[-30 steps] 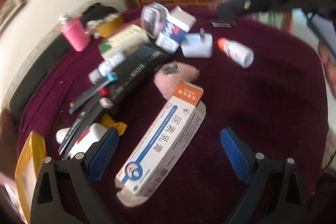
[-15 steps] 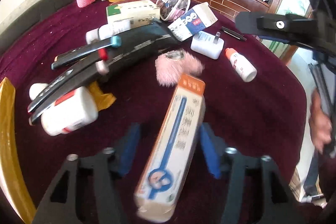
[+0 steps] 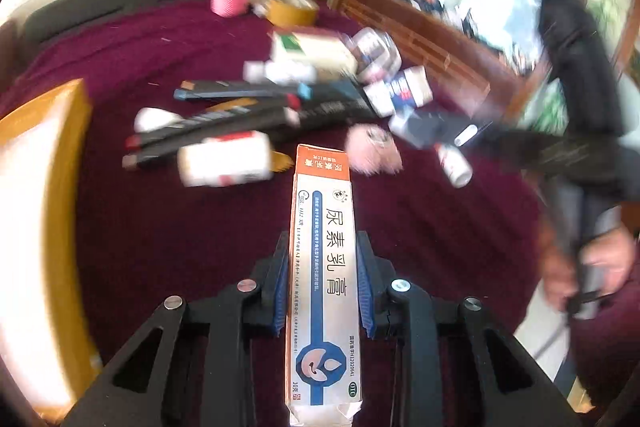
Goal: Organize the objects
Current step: 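Grasp the white ointment tube box with the left gripper while the right grasps the pink fuzzy keychain, then carry both items to the yellow tray and open both grippers to release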
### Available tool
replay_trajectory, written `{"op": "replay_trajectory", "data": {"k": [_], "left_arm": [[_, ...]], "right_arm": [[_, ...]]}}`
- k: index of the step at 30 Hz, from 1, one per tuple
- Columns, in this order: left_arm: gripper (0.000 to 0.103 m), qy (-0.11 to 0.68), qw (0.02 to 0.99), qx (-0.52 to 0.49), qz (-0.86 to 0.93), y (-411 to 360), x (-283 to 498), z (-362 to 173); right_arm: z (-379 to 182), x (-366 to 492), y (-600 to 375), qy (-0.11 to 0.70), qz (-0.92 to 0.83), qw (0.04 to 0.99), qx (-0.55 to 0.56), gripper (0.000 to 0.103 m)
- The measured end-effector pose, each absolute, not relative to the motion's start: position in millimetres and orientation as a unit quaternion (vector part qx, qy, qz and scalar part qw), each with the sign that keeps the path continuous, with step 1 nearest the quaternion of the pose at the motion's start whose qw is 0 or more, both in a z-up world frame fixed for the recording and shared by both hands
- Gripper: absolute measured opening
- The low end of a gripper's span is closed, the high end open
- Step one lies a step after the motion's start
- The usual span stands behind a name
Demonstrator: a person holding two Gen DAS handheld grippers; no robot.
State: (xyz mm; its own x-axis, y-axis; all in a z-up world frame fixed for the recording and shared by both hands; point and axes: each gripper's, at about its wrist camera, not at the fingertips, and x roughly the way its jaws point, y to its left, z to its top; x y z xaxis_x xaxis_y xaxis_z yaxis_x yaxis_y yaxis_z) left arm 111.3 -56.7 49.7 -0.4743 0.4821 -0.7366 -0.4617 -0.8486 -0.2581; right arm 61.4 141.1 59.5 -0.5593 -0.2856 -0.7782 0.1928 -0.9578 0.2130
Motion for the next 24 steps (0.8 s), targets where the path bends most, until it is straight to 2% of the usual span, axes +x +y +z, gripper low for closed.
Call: {"op": "replay_trajectory", "data": {"k": [3, 5, 6, 9, 13, 16, 24], "left_arm": [[0.025, -0.035, 0.259, -0.413, 0.873, -83.5, 118.6, 67.2], [0.025, -0.046, 0.249, -0.403, 0.879, -100.0, 120.8, 73.8], [0.025, -0.050, 0.243, -0.398, 0.883, -107.1, 121.6, 76.5], [0.025, -0.063, 0.228, -0.392, 0.889, -123.9, 119.8, 80.8], [0.025, -0.074, 0.203, -0.387, 0.897, -143.4, 118.0, 87.1], [0.025, -0.080, 0.185, -0.375, 0.905, -164.8, 116.7, 99.4], [0.025, -0.106, 0.121, -0.368, 0.916, -235.9, 68.6, 144.2]], "right_arm": [[45.5, 47.5, 129.3, -0.048, -0.875, 0.123, 0.466, 0.102], [38.3, 38.8, 124.2, -0.037, -0.874, 0.108, 0.473, 0.099], [34.1, 33.6, 121.7, -0.026, -0.873, 0.093, 0.479, 0.091], [19.9, 23.6, 118.9, -0.005, -0.863, 0.069, 0.501, 0.044], [29.9, 32.7, 126.7, -0.035, -0.866, 0.080, 0.492, 0.040], [51.7, 43.1, 119.4, -0.057, -0.863, 0.124, 0.486, 0.040], [142.6, 24.4, 24.4, -0.113, -0.822, 0.331, 0.449, 0.041]]}}
